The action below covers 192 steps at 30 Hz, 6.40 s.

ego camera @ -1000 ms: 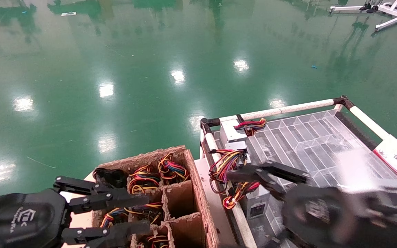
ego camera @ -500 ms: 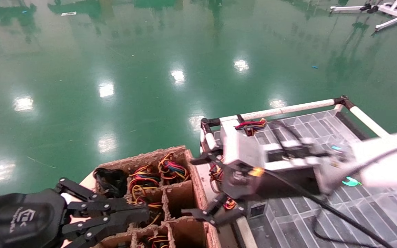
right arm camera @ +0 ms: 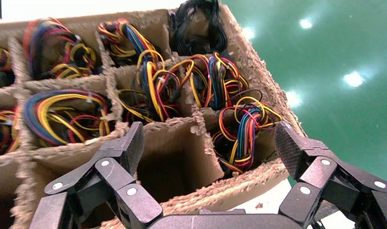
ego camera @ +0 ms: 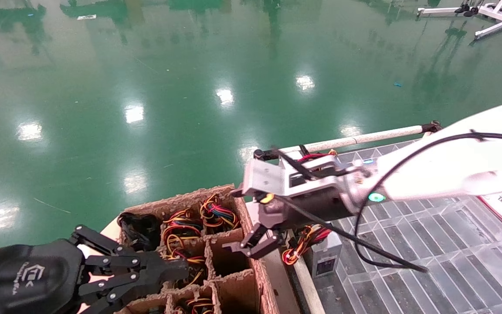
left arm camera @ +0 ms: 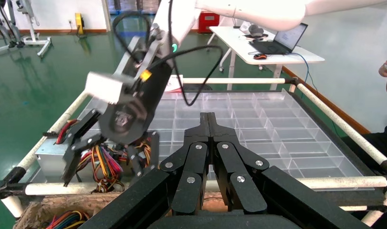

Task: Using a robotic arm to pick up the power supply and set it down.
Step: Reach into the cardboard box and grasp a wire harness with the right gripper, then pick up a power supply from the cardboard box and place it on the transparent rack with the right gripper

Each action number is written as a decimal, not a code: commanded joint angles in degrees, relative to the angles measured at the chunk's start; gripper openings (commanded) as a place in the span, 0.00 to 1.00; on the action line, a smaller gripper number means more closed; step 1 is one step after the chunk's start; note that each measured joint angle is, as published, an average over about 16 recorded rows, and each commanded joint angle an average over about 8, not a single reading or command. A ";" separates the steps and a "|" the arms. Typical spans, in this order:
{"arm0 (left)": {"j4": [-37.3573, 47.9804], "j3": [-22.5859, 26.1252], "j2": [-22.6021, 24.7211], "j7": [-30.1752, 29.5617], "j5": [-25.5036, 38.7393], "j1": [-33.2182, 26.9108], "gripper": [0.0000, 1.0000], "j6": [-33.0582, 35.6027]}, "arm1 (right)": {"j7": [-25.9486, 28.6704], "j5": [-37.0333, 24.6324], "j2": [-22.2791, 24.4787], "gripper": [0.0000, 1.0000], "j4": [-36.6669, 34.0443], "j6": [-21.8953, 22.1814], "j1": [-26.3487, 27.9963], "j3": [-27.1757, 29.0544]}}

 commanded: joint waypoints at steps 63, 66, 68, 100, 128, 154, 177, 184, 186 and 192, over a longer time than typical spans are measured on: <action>0.00 0.06 -0.02 0.03 -0.04 -0.01 1.00 -0.02 | -11.01 13.69 -8.31 0.00 -20.56 8.00 7.71 -12.01; 0.00 0.06 -0.02 0.03 -0.04 -0.01 1.00 -0.02 | -12.02 15.21 -7.69 0.00 -21.64 6.23 9.33 -11.15; 0.00 0.06 -0.02 0.03 -0.04 -0.02 1.00 -0.02 | -12.68 16.16 -7.09 0.00 -22.19 5.19 10.43 -10.53; 0.00 0.09 -0.03 0.04 -0.06 -0.02 1.00 -0.04 | -3.09 22.55 19.02 0.00 -6.36 -7.31 23.52 -4.56; 0.00 0.11 -0.04 0.06 -0.08 -0.03 1.00 -0.04 | 12.57 23.49 40.19 0.00 11.96 -12.20 18.59 -10.20; 0.00 0.13 -0.05 0.07 -0.09 -0.03 1.00 -0.05 | 8.95 32.66 32.62 0.00 5.11 -12.04 14.45 -25.96; 0.00 0.15 -0.06 0.08 -0.10 -0.04 1.00 -0.06 | 4.18 39.86 31.71 0.00 -2.65 -12.26 12.11 -35.33; 0.00 0.16 -0.06 0.08 -0.11 -0.04 1.00 -0.06 | 4.38 41.90 34.81 0.00 -1.95 -12.31 11.95 -38.23; 0.00 0.16 -0.06 0.08 -0.11 -0.04 1.00 -0.06 | 4.36 42.39 35.45 0.00 -1.72 -12.27 11.91 -39.06; 0.00 0.17 -0.06 0.08 -0.11 -0.04 1.00 -0.07 | 3.54 43.40 36.02 0.10 -2.01 -12.02 12.07 -41.15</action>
